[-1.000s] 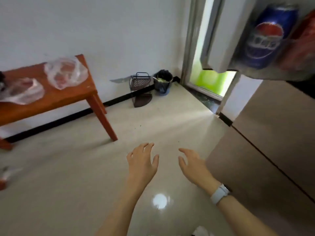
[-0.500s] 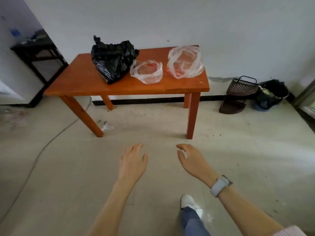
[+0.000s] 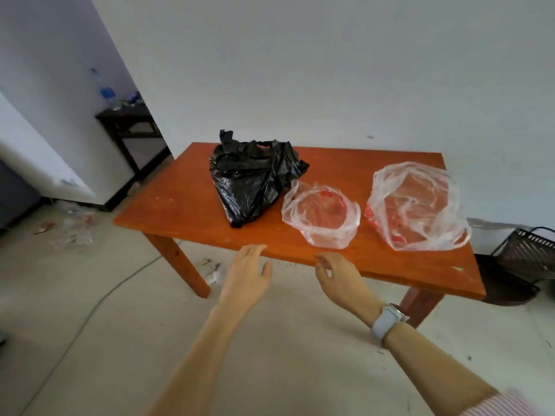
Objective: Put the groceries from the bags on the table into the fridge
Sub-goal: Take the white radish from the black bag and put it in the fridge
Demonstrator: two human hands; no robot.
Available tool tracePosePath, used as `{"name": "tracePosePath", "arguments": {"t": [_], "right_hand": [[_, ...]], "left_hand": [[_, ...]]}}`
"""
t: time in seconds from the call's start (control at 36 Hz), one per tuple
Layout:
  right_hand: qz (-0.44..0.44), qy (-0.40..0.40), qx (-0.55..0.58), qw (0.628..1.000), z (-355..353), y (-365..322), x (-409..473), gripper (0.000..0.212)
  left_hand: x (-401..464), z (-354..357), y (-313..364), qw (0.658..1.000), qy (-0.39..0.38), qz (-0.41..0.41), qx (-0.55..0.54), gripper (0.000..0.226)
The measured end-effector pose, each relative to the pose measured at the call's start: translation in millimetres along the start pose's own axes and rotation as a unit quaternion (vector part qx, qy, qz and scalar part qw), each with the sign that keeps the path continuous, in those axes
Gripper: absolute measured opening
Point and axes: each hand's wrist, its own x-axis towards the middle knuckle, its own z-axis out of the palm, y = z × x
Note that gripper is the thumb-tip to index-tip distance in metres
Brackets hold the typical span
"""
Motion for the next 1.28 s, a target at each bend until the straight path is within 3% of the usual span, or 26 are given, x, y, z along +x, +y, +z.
{"name": "tracePosePath", "arguments": {"t": [0.22,0.36,0.47,0.64,0.69,0.78,0.86,0.92,1.06,1.14,1.28], "right_hand": [[-0.041,0.001,-0.029,0.999,10,-12,144,0.036],[-0.062,0.061,-0.075,0.993,17,-25,246,0.038],[0.026,0.098,-0.102,0.990,21,-36,335,0.060],[0.162,0.020,-0.121,0.979,36,-40,433,0.099],[0.177,0.017,-0.140,0.974,39,-38,452,0.092],[0.065,0.055,-0.101,0.991,44,-40,461,0.028],[-0.049,-0.007,-0.064,0.997,56,-48,442,0.020],[-0.143,-0.023,-0.103,0.984,69,-43,425,0.020],[-0.249,-0.044,-0.142,0.957,95,-24,387,0.019],[-0.244,-0.081,-0.143,0.956,98,-16,377,0.022],[-0.161,-0.193,-0.157,0.955,96,-8,367,0.024]], "left_hand": [[132,-15,-51,0.999,0.030,0.022,0.038,0.039],[244,-34,-77,0.987,0.060,0.088,0.116,0.038],[337,-50,-94,0.975,0.049,0.112,0.183,0.044],[435,-50,-120,0.958,-0.025,0.212,0.192,0.047],[454,-42,-131,0.960,-0.043,0.190,0.200,0.058],[471,-34,-143,0.968,-0.092,0.102,0.209,0.090],[477,-34,-152,0.973,-0.081,0.068,0.203,0.108],[475,-39,-160,0.982,-0.034,0.090,0.164,0.097],[449,-33,-191,0.943,0.123,0.291,0.104,0.022],[422,-27,-195,0.923,0.076,0.372,0.065,0.010],[376,-25,-203,0.922,-0.050,0.375,0.079,0.015]]}}
